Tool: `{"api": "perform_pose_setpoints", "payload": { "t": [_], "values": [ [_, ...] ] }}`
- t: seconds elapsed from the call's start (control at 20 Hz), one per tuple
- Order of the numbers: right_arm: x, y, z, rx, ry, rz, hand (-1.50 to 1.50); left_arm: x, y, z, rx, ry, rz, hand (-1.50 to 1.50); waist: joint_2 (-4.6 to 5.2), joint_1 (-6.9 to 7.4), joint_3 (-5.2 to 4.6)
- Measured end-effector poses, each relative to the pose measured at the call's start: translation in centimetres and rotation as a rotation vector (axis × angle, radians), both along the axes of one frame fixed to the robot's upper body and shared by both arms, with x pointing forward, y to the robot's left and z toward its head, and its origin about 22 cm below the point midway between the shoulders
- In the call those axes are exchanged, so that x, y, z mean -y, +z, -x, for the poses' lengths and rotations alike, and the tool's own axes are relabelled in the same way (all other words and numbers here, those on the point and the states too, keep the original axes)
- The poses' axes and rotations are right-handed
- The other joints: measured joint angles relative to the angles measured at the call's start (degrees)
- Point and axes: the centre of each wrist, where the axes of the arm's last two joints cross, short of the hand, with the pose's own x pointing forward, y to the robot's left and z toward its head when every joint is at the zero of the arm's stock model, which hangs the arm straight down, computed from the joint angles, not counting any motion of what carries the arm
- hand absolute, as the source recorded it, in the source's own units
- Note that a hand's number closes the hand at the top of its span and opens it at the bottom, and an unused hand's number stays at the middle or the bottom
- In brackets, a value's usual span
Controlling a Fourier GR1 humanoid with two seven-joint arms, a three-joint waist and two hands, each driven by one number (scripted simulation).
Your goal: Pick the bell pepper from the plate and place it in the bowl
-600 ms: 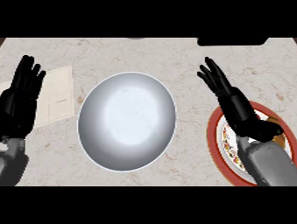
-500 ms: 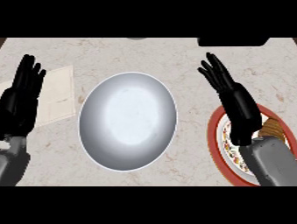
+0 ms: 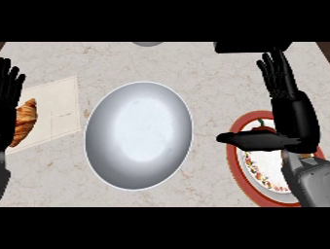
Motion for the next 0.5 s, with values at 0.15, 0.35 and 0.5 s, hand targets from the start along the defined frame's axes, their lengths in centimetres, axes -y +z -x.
{"api": "perform_pose_setpoints", "payload": {
  "t": [0.15,0.35,0.5],
  "values": [
    [0.5,0.4,3.0,0.048,-0.064,0.054,-1.50,-1.1,0.0,0.3,0.003,-0.008,0.000,0.00,0.01,0.17,0.04],
    [1.9,2.0,6.0,0.064,-0.133,0.172,-1.50,-1.4,-0.4,0.4,0.008,-0.020,-0.001,0.00,0.07,0.44,0.05],
    [3.5,4.0,7.7,0.025,-0.189,0.300,-1.50,-2.0,-0.4,0.6,0.008,-0.011,-0.003,0.00,0.01,0.19,0.01]
  ]
}}
